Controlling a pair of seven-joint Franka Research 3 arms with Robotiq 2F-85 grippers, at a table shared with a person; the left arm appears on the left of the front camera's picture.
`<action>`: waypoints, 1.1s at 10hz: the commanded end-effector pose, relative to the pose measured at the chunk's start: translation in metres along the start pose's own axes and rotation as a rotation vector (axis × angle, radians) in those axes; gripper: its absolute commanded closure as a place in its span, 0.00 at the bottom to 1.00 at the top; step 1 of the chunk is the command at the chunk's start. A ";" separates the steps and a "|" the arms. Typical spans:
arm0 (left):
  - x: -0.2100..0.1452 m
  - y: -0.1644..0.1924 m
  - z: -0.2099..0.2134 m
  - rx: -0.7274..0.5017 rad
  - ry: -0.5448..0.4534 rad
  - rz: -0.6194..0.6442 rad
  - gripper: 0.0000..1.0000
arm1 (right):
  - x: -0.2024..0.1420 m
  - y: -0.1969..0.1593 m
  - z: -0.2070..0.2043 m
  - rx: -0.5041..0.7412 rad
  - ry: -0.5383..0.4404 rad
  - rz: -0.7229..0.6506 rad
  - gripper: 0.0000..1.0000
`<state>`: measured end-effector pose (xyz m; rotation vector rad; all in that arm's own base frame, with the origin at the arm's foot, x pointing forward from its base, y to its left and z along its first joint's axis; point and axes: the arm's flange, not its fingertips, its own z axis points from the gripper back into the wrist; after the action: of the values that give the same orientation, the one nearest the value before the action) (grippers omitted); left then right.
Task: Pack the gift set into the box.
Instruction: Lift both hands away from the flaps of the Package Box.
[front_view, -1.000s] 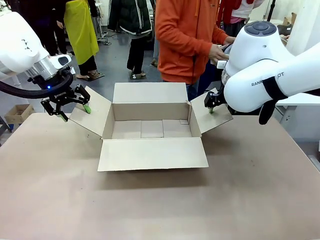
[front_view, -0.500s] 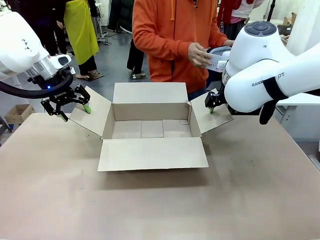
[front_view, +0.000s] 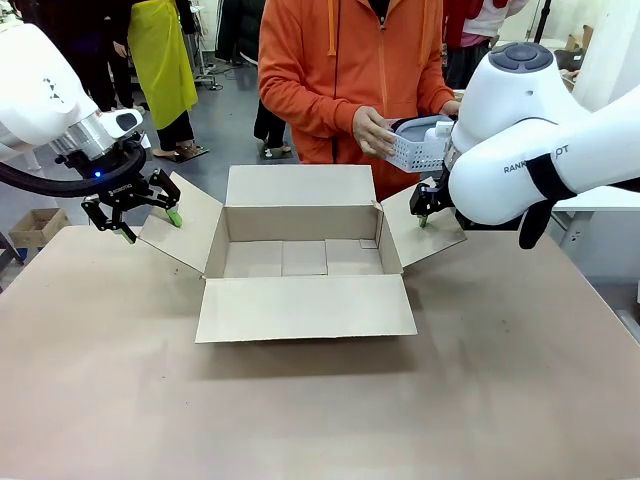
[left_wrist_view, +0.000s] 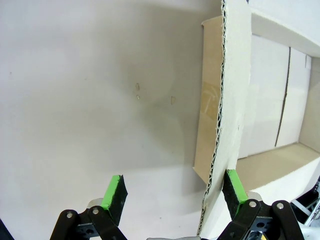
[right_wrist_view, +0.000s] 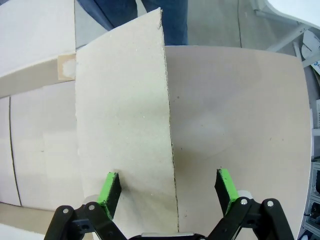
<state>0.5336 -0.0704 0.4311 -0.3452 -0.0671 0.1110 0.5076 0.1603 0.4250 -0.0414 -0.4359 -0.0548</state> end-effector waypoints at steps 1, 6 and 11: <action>-0.001 -0.002 0.002 0.016 -0.008 0.010 0.00 | 0.000 0.002 0.000 -0.023 -0.008 -0.005 0.00; -0.001 -0.002 0.002 0.016 -0.008 0.010 0.00 | 0.000 0.002 0.000 -0.023 -0.008 -0.005 0.00; -0.001 -0.002 0.002 0.016 -0.008 0.010 0.00 | 0.000 0.002 0.000 -0.023 -0.008 -0.005 0.00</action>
<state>0.5336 -0.0704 0.4311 -0.3452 -0.0671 0.1110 0.5076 0.1603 0.4250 -0.0414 -0.4359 -0.0548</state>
